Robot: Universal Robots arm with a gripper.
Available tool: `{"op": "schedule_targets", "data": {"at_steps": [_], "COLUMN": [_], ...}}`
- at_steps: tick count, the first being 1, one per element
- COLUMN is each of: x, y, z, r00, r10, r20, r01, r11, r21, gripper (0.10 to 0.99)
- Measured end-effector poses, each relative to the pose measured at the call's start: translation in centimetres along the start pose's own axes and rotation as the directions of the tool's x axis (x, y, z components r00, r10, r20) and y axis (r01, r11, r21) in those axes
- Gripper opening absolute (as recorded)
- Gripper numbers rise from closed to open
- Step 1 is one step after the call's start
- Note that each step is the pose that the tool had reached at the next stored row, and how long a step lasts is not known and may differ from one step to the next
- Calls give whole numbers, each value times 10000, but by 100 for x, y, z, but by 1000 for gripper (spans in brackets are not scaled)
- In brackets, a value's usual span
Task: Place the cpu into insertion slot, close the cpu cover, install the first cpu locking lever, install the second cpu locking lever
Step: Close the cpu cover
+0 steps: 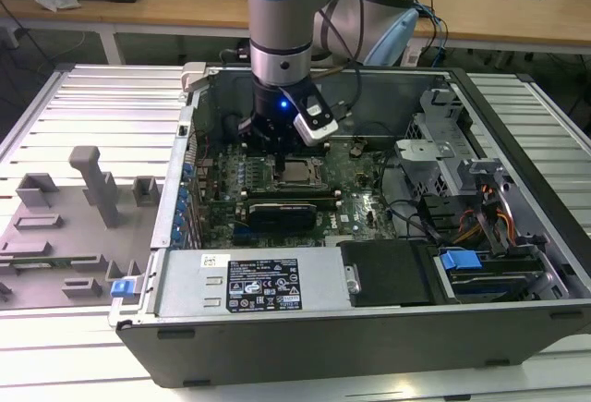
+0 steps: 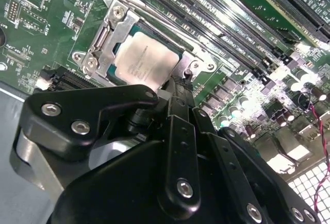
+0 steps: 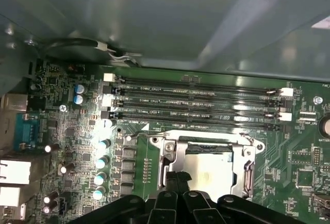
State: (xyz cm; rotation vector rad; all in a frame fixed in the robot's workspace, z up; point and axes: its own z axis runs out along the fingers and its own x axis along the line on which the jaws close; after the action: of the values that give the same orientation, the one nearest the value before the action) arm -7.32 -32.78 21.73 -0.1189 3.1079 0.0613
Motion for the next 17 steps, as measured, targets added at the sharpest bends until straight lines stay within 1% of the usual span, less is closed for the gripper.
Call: {"op": "schedule_targets", "data": {"at_steps": [1, 5, 6, 11, 15, 17], "x": [1, 1, 2, 1, 2, 2], "y": [-3, -6, -10, -42, -47, -50], "z": [10, 27, 33, 82, 107, 117], "r00": [10000, 10000, 10000, 10000, 10000, 10000], "r10": [-2, -30, -40, -40, -41, -41], "r20": [0, 29, 39, 44, 52, 55], "r01": [2, 31, 42, 42, 44, 46], "r11": [10000, 9992, 9986, 9982, 9972, 9970], "r21": [-26, -394, -524, -599, -746, -771], "gripper": [106, 106, 106, 106, 106, 106]}}
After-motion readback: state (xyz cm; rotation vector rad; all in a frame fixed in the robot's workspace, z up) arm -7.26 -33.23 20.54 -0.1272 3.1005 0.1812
